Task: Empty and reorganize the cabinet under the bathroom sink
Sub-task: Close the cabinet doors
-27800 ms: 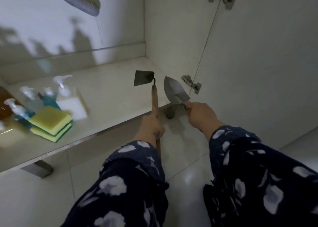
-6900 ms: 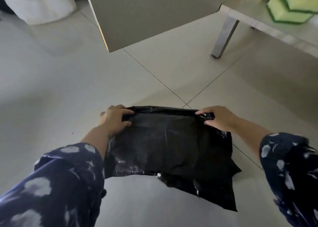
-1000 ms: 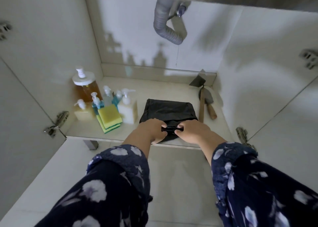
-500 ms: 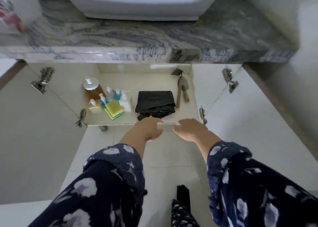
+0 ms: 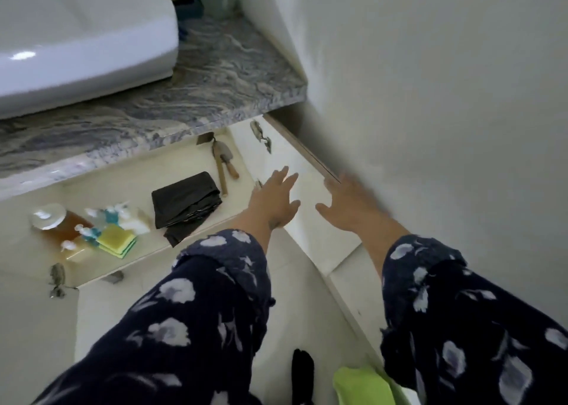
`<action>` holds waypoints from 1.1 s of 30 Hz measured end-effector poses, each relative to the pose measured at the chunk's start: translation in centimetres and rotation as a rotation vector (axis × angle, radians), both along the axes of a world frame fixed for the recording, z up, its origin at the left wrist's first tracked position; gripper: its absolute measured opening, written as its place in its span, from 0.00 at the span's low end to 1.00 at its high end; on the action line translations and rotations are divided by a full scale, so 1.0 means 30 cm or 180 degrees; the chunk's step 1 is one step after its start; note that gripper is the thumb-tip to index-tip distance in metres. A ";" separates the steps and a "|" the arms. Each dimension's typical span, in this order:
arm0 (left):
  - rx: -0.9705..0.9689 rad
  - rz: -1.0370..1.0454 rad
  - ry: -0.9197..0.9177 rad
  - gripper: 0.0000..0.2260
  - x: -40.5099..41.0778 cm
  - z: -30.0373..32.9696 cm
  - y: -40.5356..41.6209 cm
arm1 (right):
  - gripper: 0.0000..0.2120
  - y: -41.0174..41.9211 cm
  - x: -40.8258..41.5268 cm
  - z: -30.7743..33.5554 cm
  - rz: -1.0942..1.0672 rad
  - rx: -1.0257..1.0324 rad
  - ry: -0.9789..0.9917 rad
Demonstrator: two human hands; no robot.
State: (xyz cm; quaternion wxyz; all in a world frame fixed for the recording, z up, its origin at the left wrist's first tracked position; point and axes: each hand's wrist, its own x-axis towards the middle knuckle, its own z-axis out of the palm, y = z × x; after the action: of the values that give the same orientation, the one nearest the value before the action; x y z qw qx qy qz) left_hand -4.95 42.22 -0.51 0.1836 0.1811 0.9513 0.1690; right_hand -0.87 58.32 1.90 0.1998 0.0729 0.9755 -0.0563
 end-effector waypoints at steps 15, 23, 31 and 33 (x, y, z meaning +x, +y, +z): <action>-0.0883 -0.1285 0.0364 0.25 -0.202 -0.071 0.228 | 0.28 0.148 0.059 -0.145 -0.0714 -0.0597 0.0249; -0.1158 -0.1631 0.0649 0.26 -0.165 -0.089 0.094 | 0.30 -0.071 0.136 -0.142 -0.0922 -0.0447 0.0122; -0.0932 -0.1465 0.0237 0.25 -0.093 -0.067 -0.183 | 0.24 -0.367 0.192 -0.145 -0.0690 -0.1016 0.0311; -0.0948 -0.1314 0.0179 0.26 -0.084 -0.064 -0.259 | 0.25 -0.394 0.176 -0.146 -0.0706 -0.0958 0.0272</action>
State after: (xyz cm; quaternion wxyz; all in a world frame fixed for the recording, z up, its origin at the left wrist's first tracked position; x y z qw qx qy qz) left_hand -7.46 34.45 -2.44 0.2123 0.3470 0.9133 -0.0191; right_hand 4.40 46.50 -2.47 0.1594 0.1468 0.9496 -0.2263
